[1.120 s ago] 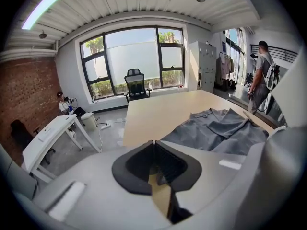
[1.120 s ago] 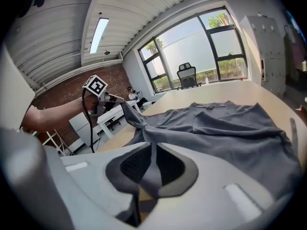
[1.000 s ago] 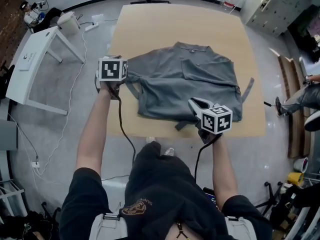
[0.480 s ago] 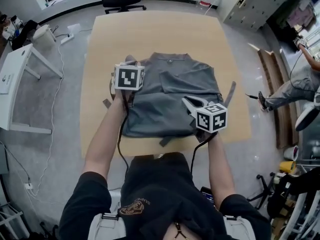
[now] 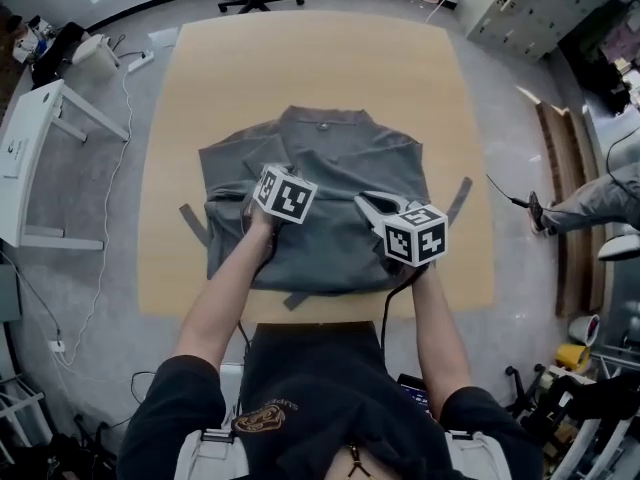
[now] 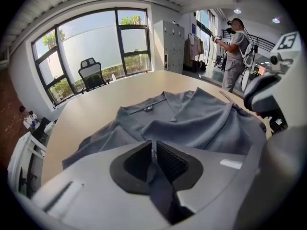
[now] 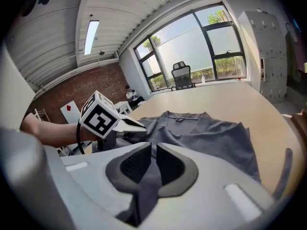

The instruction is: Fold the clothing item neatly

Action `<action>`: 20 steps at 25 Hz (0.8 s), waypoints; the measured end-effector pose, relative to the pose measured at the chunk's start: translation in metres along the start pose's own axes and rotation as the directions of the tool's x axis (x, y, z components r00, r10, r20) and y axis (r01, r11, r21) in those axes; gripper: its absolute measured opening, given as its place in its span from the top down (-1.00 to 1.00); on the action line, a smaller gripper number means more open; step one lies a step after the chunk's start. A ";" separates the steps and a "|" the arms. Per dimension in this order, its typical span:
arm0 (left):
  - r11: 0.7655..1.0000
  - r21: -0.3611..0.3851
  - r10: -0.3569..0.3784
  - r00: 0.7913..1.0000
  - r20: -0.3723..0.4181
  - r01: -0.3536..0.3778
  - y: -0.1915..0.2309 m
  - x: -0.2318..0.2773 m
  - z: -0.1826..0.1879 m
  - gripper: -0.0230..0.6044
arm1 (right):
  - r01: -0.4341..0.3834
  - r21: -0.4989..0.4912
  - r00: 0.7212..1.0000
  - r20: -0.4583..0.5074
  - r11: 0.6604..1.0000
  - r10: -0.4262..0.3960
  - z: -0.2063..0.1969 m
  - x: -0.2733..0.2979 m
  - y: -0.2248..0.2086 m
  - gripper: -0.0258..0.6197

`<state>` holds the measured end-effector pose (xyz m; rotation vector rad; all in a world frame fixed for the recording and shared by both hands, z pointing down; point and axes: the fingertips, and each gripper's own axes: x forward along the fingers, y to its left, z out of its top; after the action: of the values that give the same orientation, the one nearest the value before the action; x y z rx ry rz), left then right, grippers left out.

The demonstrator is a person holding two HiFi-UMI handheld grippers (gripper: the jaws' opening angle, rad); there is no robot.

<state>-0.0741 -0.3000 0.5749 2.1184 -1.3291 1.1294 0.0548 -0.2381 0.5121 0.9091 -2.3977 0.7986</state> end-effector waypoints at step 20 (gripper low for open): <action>0.991 -0.128 -0.033 0.999 -0.004 0.032 0.086 -0.060 -0.086 0.32 | -0.234 -0.399 0.955 -0.263 0.887 0.134 0.023 0.182 0.102 0.41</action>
<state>-0.1993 -0.2481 0.5709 2.0354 -1.3229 1.0088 -0.1462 -0.2706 0.5658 0.3924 -2.3372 0.3844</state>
